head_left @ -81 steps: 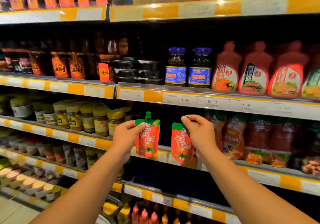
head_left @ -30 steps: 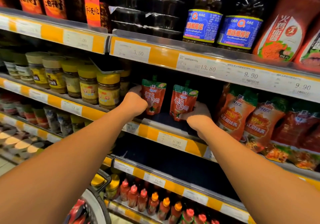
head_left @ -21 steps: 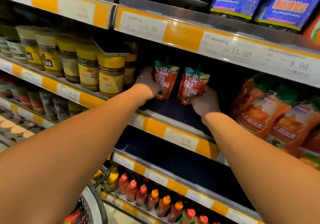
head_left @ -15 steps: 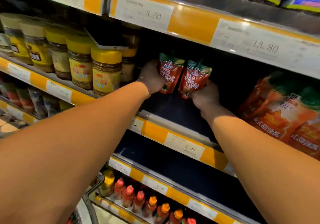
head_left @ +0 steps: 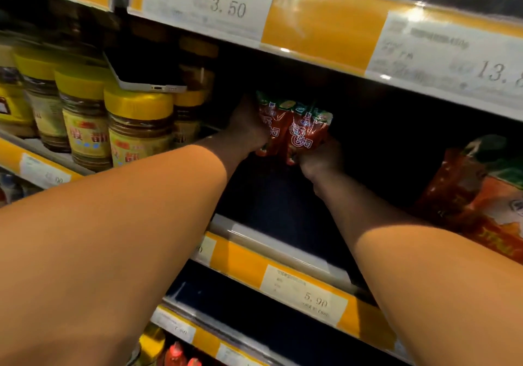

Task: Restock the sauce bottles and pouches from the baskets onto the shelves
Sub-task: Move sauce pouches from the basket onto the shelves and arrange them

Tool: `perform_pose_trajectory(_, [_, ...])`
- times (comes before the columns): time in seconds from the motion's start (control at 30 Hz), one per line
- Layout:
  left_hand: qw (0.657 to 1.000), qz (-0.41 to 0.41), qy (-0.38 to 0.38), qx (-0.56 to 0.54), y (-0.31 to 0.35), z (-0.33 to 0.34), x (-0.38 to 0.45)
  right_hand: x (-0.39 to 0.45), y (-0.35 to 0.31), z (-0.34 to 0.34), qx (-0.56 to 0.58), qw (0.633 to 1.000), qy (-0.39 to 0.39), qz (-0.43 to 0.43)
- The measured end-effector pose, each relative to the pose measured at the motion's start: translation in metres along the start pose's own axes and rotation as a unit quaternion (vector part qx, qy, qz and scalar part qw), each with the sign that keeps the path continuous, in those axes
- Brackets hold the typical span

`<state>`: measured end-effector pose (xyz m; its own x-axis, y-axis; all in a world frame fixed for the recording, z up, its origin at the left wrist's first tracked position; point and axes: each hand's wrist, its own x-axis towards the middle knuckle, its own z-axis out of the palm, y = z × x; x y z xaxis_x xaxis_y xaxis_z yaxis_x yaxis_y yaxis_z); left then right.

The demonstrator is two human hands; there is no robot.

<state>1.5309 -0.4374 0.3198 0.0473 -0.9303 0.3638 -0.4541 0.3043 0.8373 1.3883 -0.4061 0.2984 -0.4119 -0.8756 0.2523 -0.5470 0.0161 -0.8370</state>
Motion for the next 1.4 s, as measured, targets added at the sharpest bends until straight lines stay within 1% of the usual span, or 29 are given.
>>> perform_pose_trajectory(0.2, [0.998, -0.033, 0.048, -0.008, -0.006, 0.013, 0.015, 0.015, 0.002, 0.011, 0.005, 1.000, 0.000, -0.011])
perform_pose_trajectory(0.37, [0.997, -0.049, 0.064, 0.001, -0.006, 0.019, 0.021, 0.022, 0.001, 0.014, -0.009, 1.000, -0.001, -0.008])
perform_pose_trajectory(0.53, [0.996, -0.067, 0.044, 0.024, -0.009, 0.022, 0.020, 0.024, 0.001, 0.014, -0.007, 1.000, -0.011, -0.013])
perform_pose_trajectory(0.6, [0.996, -0.067, 0.042, 0.043, -0.007, 0.022, 0.018, 0.023, 0.001, 0.013, -0.010, 1.000, -0.014, -0.010])
perform_pose_trajectory(0.73, [0.989, -0.077, 0.058, 0.116, 0.000, 0.016, 0.013, 0.018, 0.000, 0.011, -0.008, 1.000, -0.021, -0.019])
perform_pose_trajectory(0.83, [0.984, -0.079, 0.059, 0.147, 0.006, 0.010, 0.005, 0.009, -0.001, 0.003, 0.019, 0.999, -0.026, -0.021])
perform_pose_trajectory(0.97, [0.988, -0.055, 0.039, 0.142, 0.018, 0.001, -0.019, -0.014, -0.004, -0.017, 0.029, 0.999, -0.030, -0.011])
perform_pose_trajectory(1.03, [0.991, -0.047, 0.039, 0.120, 0.022, -0.008, -0.038, -0.028, -0.007, -0.028, 0.028, 0.999, -0.024, -0.013])
perform_pose_trajectory(1.13, [0.996, -0.009, 0.022, 0.085, 0.028, -0.026, -0.074, -0.055, -0.013, -0.043, 0.018, 0.999, -0.023, -0.023])
perform_pose_trajectory(1.2, [0.995, -0.005, 0.009, 0.096, 0.035, -0.042, -0.099, -0.078, -0.017, -0.052, 0.014, 0.998, -0.045, -0.051])
perform_pose_trajectory(1.27, [0.994, -0.014, -0.009, 0.108, 0.043, -0.063, -0.124, -0.102, -0.022, -0.060, -0.023, 0.994, -0.069, -0.085])
perform_pose_trajectory(1.4, [0.996, 0.001, -0.057, 0.070, 0.049, -0.106, -0.183, -0.149, -0.034, -0.080, -0.070, 0.986, -0.123, -0.090])
